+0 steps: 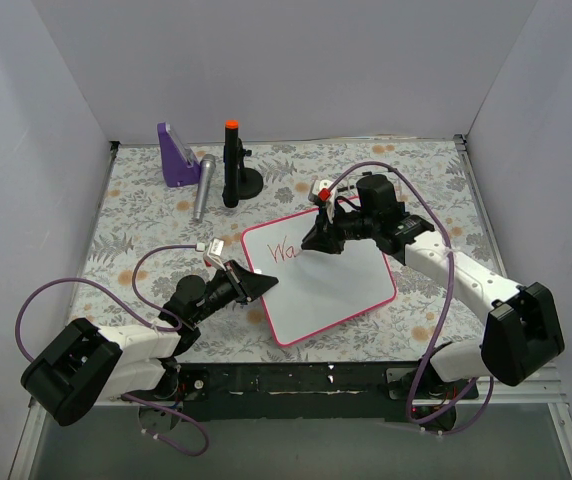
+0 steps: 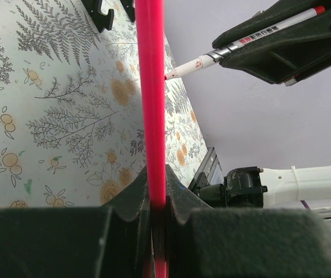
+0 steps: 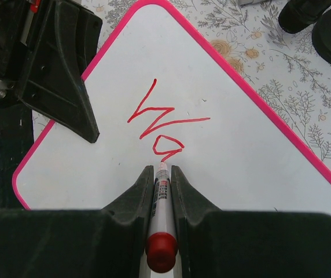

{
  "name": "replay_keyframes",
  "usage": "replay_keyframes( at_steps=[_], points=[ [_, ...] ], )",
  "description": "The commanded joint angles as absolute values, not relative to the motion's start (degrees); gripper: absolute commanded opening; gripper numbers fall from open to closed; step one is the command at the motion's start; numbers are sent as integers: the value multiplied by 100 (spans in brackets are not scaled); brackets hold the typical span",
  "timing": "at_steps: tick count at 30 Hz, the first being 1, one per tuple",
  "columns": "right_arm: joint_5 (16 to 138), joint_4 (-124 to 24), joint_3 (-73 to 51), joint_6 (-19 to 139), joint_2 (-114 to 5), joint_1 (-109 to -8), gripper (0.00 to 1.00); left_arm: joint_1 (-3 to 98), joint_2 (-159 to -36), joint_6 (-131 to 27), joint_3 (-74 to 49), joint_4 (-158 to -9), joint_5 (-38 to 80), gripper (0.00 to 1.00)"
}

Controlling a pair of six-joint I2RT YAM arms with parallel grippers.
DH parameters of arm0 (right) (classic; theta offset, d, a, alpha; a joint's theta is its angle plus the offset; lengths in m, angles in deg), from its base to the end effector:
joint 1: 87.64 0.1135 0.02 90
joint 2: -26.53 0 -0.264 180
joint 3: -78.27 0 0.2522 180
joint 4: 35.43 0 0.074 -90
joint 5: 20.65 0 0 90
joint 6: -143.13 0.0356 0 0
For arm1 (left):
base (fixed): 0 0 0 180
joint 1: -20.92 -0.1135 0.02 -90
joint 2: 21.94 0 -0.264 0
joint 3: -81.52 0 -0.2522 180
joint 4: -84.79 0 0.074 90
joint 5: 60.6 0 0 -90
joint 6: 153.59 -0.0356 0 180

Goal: Write a sentence on the whiteboard
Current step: Write on the whiteboard with the whiteboard marker without the cap.

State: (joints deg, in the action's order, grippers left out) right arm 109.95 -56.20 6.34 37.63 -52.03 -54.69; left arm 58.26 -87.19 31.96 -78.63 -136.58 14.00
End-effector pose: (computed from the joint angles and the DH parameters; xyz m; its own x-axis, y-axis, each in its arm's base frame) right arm 0.2457 0.1869 0.2966 -0.1322 -0.3275 -0.9356 -0.9684 0.2443 0.0513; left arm 0.1490 -0.1256 0.1661 -0.7862 -0.6071 0.1151 -0.1325 -0.0162 -0.9910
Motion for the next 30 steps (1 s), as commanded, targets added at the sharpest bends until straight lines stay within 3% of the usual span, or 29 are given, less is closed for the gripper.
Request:
replay_keyframes(
  at_steps=[1,30],
  points=[
    [10863,-5780,555,3617,-5055,-5486,1,5862,-8531,2975,-7716,-14323,1296,0],
    [11637,-6079,194,3309,-4686,-5784,1,5862,-8478,2799,-7804,-14227,1261,0]
  ],
)
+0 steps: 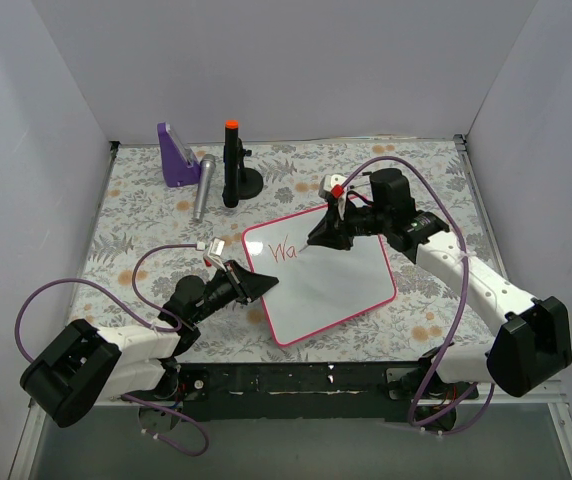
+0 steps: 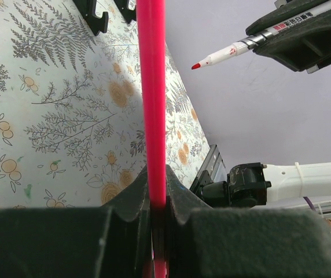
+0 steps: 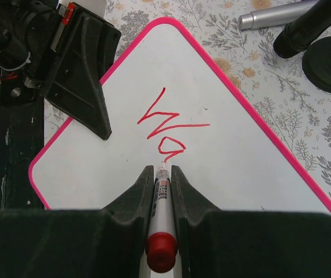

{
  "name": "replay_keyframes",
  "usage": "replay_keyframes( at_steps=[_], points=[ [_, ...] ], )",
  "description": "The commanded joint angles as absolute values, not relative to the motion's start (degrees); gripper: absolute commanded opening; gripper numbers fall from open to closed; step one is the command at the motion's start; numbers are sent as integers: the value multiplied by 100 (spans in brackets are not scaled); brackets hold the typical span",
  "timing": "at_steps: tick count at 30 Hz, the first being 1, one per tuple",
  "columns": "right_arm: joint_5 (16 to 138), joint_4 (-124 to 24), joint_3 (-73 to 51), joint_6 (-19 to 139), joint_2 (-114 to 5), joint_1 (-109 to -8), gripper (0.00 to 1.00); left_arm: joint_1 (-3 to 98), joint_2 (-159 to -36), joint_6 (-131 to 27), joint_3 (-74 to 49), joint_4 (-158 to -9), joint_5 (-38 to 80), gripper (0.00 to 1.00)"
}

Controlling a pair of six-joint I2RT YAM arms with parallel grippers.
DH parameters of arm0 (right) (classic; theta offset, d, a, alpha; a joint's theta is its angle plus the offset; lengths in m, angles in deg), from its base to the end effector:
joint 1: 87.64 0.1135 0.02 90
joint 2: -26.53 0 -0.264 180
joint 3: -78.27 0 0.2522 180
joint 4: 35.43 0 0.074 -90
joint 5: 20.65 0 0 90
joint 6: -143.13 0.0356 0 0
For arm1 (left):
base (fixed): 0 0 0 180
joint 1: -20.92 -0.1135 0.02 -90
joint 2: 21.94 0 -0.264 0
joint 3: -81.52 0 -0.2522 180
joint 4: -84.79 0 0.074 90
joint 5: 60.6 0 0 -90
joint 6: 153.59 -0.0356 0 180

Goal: Write a sentence on the whiteboard
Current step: Write on the whiteboard with the whiteboard marker without the cap.

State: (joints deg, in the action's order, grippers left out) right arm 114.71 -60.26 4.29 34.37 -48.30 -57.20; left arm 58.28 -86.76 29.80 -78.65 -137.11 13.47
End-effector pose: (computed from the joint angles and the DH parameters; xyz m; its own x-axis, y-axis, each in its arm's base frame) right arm 0.2392 0.1699 0.3217 -0.0615 -0.2982 -0.9525 -0.9807 0.1954 0.0021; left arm 0.1484 -0.1256 0.1683 -0.7974 -0.5989 0.0738 -0.0902 -0.0027 -0.9959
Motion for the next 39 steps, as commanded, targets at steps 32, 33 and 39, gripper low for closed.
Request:
replay_keyframes(
  at_steps=[32,33,39],
  points=[
    [11048,-5596,-35,3608,-5362,-5635,1,5880,-8522,2896,-7725,-14236,1261,0],
    [11039,-5596,-52,3626,-5380,-5635,1,5880,-8522,2887,-7725,-14236,1261,0],
    [10987,-5578,-61,3661,-5415,-5618,1,5889,-8496,2887,-7742,-14244,1261,0]
  ],
)
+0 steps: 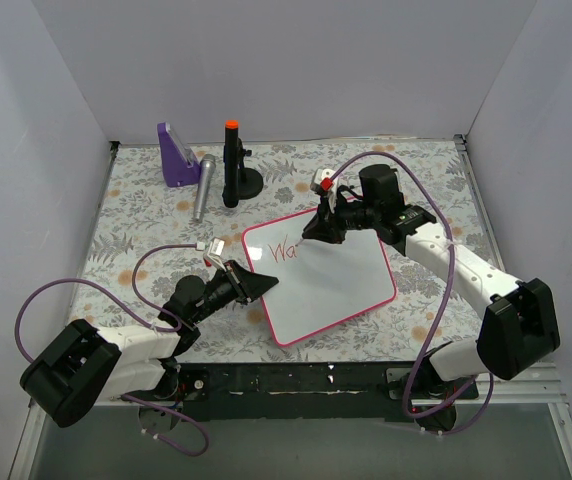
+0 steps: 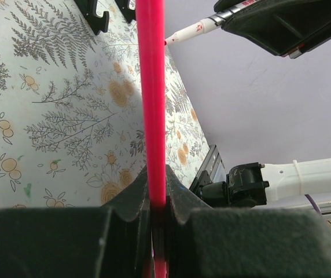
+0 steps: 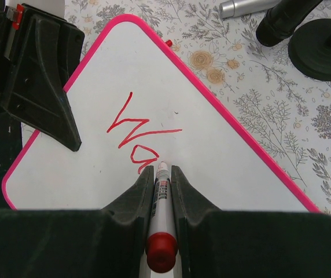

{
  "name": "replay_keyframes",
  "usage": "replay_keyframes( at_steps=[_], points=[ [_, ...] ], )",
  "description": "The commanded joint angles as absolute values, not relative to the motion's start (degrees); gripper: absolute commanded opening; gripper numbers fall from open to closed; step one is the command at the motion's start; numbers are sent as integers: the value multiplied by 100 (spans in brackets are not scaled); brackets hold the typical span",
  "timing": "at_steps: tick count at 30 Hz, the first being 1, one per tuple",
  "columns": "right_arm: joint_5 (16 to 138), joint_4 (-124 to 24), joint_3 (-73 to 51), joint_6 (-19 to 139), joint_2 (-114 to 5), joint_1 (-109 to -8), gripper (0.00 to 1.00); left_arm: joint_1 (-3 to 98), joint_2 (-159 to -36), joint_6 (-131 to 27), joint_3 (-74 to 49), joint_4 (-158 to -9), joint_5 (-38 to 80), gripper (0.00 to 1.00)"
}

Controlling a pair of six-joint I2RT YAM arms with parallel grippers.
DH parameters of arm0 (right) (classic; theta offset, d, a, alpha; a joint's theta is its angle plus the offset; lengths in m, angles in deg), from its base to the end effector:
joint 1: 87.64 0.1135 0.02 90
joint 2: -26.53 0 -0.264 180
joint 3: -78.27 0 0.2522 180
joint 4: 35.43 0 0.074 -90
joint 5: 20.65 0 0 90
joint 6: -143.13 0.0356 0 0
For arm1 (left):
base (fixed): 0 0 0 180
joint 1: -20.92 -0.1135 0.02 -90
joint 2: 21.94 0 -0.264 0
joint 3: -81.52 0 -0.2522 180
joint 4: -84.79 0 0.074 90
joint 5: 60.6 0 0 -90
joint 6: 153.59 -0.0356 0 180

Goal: Write a sentence on the whiteboard
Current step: Write on the whiteboard with the whiteboard marker without the cap.

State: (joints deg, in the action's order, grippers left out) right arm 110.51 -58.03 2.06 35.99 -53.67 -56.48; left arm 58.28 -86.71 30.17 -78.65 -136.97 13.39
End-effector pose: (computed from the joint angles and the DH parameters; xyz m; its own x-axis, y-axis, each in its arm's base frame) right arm 0.2590 0.1840 0.3110 -0.1028 -0.3214 -0.9413 -0.9664 0.2564 0.0180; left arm 0.1483 -0.1256 0.1682 -0.7975 -0.5978 0.0807 -0.0966 -0.0056 -0.9953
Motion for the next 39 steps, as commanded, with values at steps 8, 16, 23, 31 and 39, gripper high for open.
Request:
replay_keyframes(
  at_steps=[8,16,23,31,39],
  points=[
    [10960,-5675,281,3512,-5257,-5626,1,5889,-8469,2887,-7760,-14236,1270,0],
    [11092,-5877,668,3371,-4994,-5591,1,5889,-8434,2870,-7769,-14244,1287,0],
    [11110,-5860,510,3433,-5064,-5574,1,5889,-8452,2878,-7760,-14236,1279,0],
    [10793,-5693,255,3573,-5222,-5591,1,5889,-8496,2879,-7751,-14253,1261,0],
    [10451,-5570,194,3714,-5275,-5705,1,5889,-8531,2887,-7751,-14288,1243,0]
  ],
)
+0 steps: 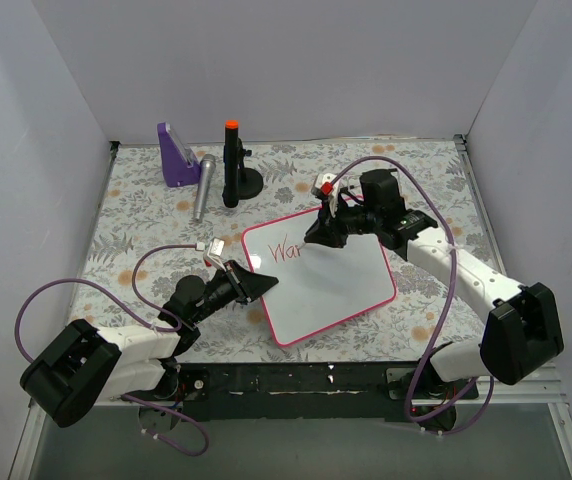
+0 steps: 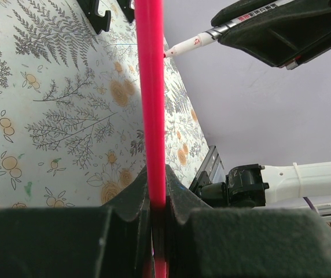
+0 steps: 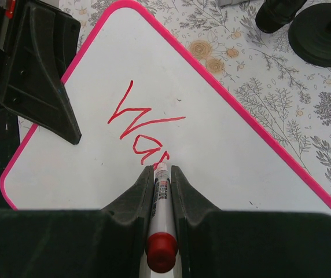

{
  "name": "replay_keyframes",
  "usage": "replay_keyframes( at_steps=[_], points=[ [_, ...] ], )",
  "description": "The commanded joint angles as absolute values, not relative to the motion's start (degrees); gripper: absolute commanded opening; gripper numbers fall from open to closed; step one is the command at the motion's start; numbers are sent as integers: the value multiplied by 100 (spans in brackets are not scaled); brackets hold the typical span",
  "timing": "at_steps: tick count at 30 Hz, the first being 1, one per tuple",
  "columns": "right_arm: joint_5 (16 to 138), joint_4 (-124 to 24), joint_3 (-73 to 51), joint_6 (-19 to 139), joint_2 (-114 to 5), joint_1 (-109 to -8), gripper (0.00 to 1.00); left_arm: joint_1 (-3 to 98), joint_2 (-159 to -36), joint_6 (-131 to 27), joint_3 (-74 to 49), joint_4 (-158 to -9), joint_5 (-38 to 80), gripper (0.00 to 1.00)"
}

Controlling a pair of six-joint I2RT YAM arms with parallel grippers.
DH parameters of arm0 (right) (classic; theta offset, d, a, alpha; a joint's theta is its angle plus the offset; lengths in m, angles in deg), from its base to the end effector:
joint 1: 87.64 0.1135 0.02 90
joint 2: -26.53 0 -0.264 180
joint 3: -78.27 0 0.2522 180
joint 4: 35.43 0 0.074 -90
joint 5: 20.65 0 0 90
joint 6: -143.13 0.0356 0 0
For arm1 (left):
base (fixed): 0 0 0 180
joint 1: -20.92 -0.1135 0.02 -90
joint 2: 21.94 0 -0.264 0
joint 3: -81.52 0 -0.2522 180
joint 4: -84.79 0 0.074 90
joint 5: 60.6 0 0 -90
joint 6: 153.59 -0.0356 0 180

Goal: Write a sentence on the whiteboard
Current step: Write on the whiteboard with the whiteboard marker without the cap.

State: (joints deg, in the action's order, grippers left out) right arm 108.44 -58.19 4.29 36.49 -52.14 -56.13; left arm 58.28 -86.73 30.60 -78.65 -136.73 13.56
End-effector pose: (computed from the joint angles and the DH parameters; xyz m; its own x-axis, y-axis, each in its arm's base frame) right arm 0.2523 0.1810 0.3049 -0.1238 -0.3366 -0.9335 -0.9583 0.2848 0.0244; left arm 0.1484 -0.1255 0.1677 -0.7947 -0.6004 0.0893 -0.1060 -0.0075 -0.9943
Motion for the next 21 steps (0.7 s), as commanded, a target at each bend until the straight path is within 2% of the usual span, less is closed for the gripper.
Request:
replay_keyframes(
  at_steps=[1,13,21],
  points=[
    [10442,-5570,194,3740,-5292,-5732,1,5889,-8513,2887,-7751,-14280,1243,0],
    [11364,-5622,281,3714,-4765,-5960,1,5889,-8513,2878,-7769,-14279,1252,0],
    [10996,-5517,449,3705,-4818,-6030,1,5897,-8478,2870,-7769,-14271,1243,0]
  ],
)
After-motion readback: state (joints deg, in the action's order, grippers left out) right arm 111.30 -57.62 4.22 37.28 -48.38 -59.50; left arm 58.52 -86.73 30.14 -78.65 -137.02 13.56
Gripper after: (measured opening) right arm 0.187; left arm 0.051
